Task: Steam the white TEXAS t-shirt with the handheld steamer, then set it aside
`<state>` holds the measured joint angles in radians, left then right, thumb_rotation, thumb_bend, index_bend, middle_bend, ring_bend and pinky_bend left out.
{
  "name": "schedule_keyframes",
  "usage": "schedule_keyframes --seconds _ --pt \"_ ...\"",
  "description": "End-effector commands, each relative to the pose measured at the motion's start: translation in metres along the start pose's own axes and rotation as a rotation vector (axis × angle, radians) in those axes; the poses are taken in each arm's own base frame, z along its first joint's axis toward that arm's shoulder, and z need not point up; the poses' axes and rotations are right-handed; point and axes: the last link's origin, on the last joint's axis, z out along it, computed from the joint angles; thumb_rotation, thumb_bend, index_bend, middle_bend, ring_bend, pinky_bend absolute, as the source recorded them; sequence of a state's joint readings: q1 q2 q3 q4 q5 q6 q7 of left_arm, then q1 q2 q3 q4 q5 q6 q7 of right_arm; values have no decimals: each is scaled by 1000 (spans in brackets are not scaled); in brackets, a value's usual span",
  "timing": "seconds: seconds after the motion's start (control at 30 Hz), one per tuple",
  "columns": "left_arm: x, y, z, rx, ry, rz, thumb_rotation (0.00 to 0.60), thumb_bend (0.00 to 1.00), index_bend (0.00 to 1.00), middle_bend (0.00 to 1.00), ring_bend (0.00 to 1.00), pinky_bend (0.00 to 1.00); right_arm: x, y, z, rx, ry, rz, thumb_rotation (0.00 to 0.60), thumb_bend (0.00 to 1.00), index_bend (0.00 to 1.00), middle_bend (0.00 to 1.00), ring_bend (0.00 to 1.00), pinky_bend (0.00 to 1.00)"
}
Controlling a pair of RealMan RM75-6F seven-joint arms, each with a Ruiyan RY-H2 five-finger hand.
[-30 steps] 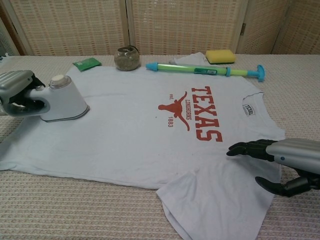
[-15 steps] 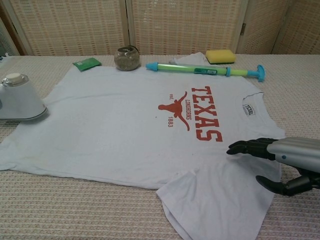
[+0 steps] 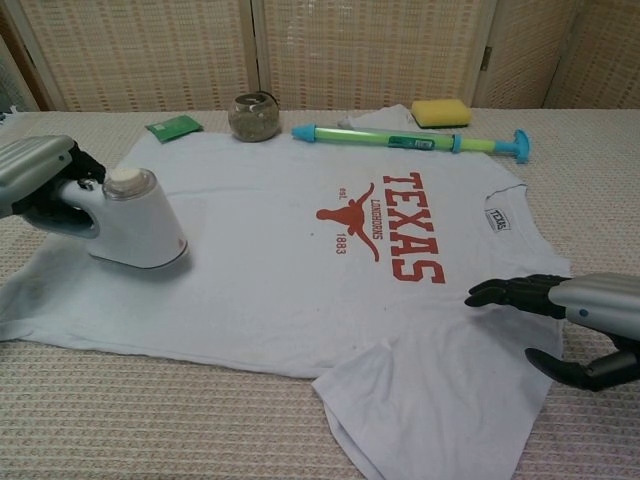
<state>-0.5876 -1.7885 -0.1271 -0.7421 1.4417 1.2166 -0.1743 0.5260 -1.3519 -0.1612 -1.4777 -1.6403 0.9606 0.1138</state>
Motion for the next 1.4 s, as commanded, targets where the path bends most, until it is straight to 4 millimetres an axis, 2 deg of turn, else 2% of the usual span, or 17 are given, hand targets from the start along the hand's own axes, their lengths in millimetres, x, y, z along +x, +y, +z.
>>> schedule_keyframes --seconds 0.03,0.13,0.27,0.77,0.87,1.03,1.17,1.4 --pt "-10 19 -3 -57 -16 30 600 426 834 987 828 748 0 0 0 0 1 0 182 571 0 0 0 0" --pt "-16 22 -8 -86 -25 89 600 426 834 987 828 749 0 0 0 0 4 0 182 570 0 0 0 0" --pt "-18 9 -14 -59 -26 111 600 425 834 988 827 749 2 0 0 1 7 -1 182 573 0 0 0 0" --pt "-1 -91 -44 234 -18 181 600 426 834 987 827 749 1 -3 5 10 0 0 186 580 0 0 0 0" --pt "7 -108 -47 307 7 145 600 427 834 987 827 748 2 -3 4 8 4 1 182 580 0 0 0 0" --pt "31 -132 -49 418 119 30 600 426 834 987 826 748 4 -2 1 5 10 -2 184 579 0 0 0 0" --pt "43 -149 -51 474 135 17 600 426 834 987 827 748 6 -4 0 8 18 -5 181 580 0 0 0 0" --pt "38 -168 -64 555 62 61 600 426 825 976 817 745 9 -6 -3 15 36 -2 183 580 0 0 0 0"
